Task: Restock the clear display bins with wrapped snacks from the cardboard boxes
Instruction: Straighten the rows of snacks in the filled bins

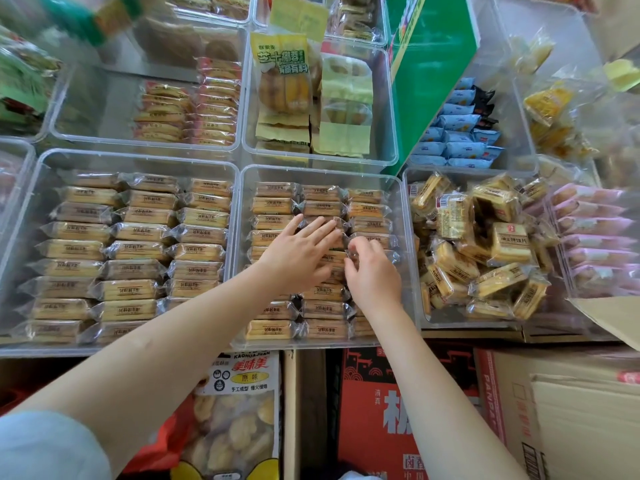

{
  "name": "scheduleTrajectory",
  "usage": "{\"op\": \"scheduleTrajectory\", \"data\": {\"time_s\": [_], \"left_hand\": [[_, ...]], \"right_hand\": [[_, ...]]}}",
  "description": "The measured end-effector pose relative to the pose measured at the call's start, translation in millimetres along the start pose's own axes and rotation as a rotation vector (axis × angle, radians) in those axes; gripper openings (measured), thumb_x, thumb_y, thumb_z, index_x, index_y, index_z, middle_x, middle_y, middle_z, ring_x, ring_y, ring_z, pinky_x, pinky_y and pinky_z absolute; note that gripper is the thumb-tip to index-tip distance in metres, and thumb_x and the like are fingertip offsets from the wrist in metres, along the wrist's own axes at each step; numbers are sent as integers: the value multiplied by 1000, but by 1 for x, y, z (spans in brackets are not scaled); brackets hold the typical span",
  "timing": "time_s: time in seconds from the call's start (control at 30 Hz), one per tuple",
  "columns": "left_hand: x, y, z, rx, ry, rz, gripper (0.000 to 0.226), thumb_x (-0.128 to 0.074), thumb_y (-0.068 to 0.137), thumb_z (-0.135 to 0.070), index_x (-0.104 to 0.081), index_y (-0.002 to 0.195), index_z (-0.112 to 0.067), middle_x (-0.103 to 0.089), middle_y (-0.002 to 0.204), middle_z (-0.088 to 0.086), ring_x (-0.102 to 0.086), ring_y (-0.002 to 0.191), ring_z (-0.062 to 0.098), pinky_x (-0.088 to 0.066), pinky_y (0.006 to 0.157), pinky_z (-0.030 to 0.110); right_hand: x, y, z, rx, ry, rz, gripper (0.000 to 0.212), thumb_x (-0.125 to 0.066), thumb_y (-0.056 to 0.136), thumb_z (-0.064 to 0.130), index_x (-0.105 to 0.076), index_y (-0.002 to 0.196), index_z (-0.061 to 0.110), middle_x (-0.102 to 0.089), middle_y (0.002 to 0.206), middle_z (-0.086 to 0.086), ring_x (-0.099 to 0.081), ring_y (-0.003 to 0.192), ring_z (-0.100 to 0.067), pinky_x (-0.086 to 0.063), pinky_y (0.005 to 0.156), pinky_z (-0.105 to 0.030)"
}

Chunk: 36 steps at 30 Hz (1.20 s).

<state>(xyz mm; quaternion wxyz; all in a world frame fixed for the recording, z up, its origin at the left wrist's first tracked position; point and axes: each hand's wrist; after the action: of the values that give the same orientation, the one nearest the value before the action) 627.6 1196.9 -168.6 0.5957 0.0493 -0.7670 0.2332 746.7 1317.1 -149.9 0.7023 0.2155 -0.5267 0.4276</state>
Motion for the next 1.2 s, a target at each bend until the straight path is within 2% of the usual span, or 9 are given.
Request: {"op": "scheduleTrajectory", "data": {"time_s": [0.1, 0.3, 0.4, 0.57, 0.7, 0.8, 1.07, 1.13, 1.2], "left_hand": [[-2, -2, 2, -8, 5, -8, 72, -27, 102, -53, 0, 162, -24, 1, 169, -2, 4, 155, 17, 6, 125, 47], [10, 1, -1, -13, -9, -14, 69, -32, 102, -53, -13, 161, -23, -11, 169, 1, -6, 156, 18, 3, 126, 47], [11, -3, -1, -22, -3, -24, 69, -31, 102, -53, -12, 161, -23, -10, 169, 1, -6, 156, 20, 2, 126, 47], [-6, -37, -4, -26, 6, -24, 70, -22, 103, -55, -8, 161, -19, 0, 169, 2, 6, 155, 19, 8, 124, 44], [-23, -55, -10, 57, -46, -23, 75, -12, 100, -60, -1, 161, -16, 4, 168, 4, 13, 154, 18, 9, 125, 42], [-25, -60, -14, 79, -43, -9, 81, 1, 93, -63, 3, 161, -18, 7, 168, 3, 15, 153, 18, 11, 124, 42], [-17, -59, -19, 121, -4, 38, 73, -12, 101, -61, 4, 161, -22, 8, 168, -2, 13, 154, 19, 6, 125, 48], [-17, -60, -20, 122, 1, 33, 74, -9, 99, -61, 3, 161, -22, 8, 168, -2, 13, 154, 19, 6, 125, 48], [-18, -61, -22, 126, 3, 34, 75, -7, 97, -62, 3, 161, -22, 9, 168, -2, 13, 154, 18, 6, 124, 48]], "right_hand": [[-3, 2, 1, 49, -35, 36, 27, -50, 101, 22, -55, 127, 21, -53, 114, -3, -62, 85, -24, -52, 66, -37], [8, 11, -1, 141, -266, 174, 30, -41, 105, 29, -48, 132, 19, -52, 116, -6, -60, 95, -27, -43, 63, -34], [17, 19, -1, 147, -309, 239, 26, -42, 104, 34, -49, 124, 19, -53, 112, -7, -60, 93, -29, -41, 65, -34], [14, 20, -3, 83, -148, 201, 20, -47, 104, 30, -60, 104, 16, -49, 97, 0, -52, 76, -20, -41, 64, -31], [1, 25, 9, 71, -41, 73, 22, -48, 103, 24, -64, 92, 12, -52, 93, 0, -56, 73, -21, -53, 66, -39], [0, 31, 12, -2, -64, 79, 22, -47, 103, 26, -64, 98, 14, -55, 101, -1, -56, 77, -20, -53, 69, -38], [4, 28, 11, -60, -113, 134, 23, -48, 103, 26, -68, 104, 14, -59, 107, -3, -51, 82, -19, -43, 69, -32], [10, 27, 10, -56, -78, 169, 25, -48, 104, 26, -69, 106, 15, -59, 110, -4, -52, 85, -19, -40, 69, -31], [15, 19, 8, -21, -13, 123, 23, -49, 103, 26, -68, 111, 16, -59, 111, -3, -56, 87, -20, -38, 67, -29]]}}
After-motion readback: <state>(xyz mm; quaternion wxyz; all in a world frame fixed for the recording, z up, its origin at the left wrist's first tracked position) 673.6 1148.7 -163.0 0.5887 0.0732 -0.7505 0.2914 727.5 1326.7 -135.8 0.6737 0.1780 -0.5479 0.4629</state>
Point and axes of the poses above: each hand's wrist, its own y-axis towards the middle knuckle, its own x-axis out of the back of the hand, z = x × y
